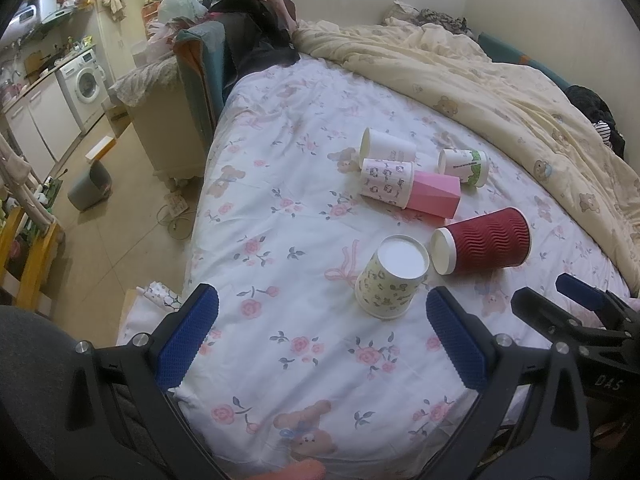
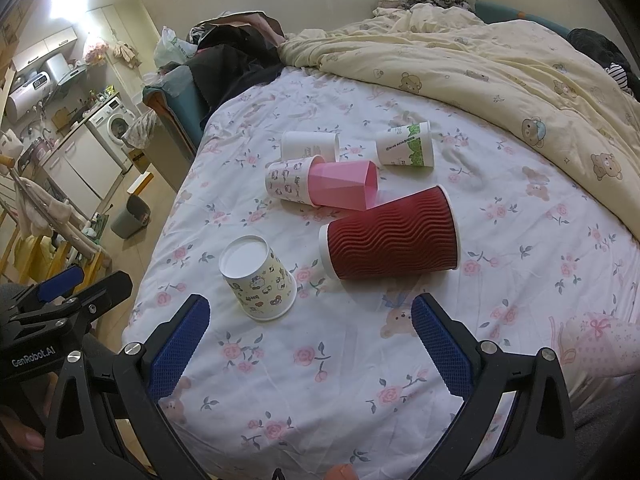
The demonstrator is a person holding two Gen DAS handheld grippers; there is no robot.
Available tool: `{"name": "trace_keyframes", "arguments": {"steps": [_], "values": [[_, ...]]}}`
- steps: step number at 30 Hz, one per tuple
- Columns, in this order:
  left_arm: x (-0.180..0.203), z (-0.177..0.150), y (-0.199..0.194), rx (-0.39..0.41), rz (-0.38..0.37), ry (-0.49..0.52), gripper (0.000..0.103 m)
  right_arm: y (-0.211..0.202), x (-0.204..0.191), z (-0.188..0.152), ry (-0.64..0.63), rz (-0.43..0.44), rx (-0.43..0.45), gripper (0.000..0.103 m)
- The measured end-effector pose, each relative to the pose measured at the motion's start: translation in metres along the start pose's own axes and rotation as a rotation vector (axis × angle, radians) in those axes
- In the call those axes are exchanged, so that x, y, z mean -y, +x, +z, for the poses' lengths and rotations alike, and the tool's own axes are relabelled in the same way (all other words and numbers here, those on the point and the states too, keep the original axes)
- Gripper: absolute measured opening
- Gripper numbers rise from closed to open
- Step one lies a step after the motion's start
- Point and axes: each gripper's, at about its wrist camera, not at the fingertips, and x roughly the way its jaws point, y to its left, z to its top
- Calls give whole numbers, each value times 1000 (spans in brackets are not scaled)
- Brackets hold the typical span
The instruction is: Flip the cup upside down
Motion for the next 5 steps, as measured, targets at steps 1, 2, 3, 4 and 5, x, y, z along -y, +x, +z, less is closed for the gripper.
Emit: {"name": "trace_keyframes", "arguments": {"steps": [1, 2, 3, 4, 5], "values": [[0, 0, 0, 0, -1, 0, 103, 0, 0, 0, 0, 0, 0, 103], [2, 0, 0, 2, -6, 2, 103, 0, 0, 0, 0, 0, 0, 103], [3, 0, -1, 3, -8, 4, 103, 0, -1, 1, -1, 0, 0, 103], [5, -1, -1, 6, -4, 11, 103, 0, 0, 0, -1, 0, 0, 103], [6, -1, -1, 7, 1, 16, 103, 0, 0, 0, -1, 1, 0, 103]]}}
